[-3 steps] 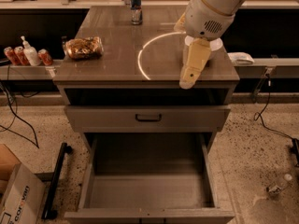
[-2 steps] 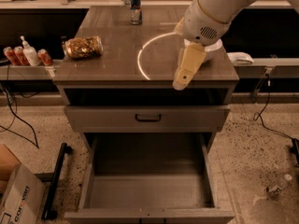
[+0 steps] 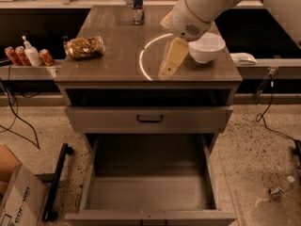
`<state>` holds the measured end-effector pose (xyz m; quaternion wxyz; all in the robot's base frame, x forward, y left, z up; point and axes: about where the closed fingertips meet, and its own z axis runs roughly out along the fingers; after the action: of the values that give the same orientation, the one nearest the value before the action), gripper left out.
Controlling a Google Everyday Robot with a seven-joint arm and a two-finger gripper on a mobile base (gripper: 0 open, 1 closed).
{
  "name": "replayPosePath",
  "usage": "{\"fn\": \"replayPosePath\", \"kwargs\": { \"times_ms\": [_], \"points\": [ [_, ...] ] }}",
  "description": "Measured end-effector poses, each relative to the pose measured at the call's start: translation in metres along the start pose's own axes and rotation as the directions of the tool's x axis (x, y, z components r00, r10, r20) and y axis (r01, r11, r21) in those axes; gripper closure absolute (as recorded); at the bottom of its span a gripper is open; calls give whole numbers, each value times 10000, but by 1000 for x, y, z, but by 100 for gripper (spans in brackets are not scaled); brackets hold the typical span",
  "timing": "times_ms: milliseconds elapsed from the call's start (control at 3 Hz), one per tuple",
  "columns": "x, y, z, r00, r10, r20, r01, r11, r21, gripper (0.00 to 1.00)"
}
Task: Place orange can into middle drawer
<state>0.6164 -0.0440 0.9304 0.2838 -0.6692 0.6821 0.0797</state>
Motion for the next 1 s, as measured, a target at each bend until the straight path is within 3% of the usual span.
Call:
{"fn": "replayPosePath", "kwargs": {
  "times_ms": [1000],
  "points": [
    [-49,-65,63,9900,-909,1079,970,9939,-527,0]
  ]
}}
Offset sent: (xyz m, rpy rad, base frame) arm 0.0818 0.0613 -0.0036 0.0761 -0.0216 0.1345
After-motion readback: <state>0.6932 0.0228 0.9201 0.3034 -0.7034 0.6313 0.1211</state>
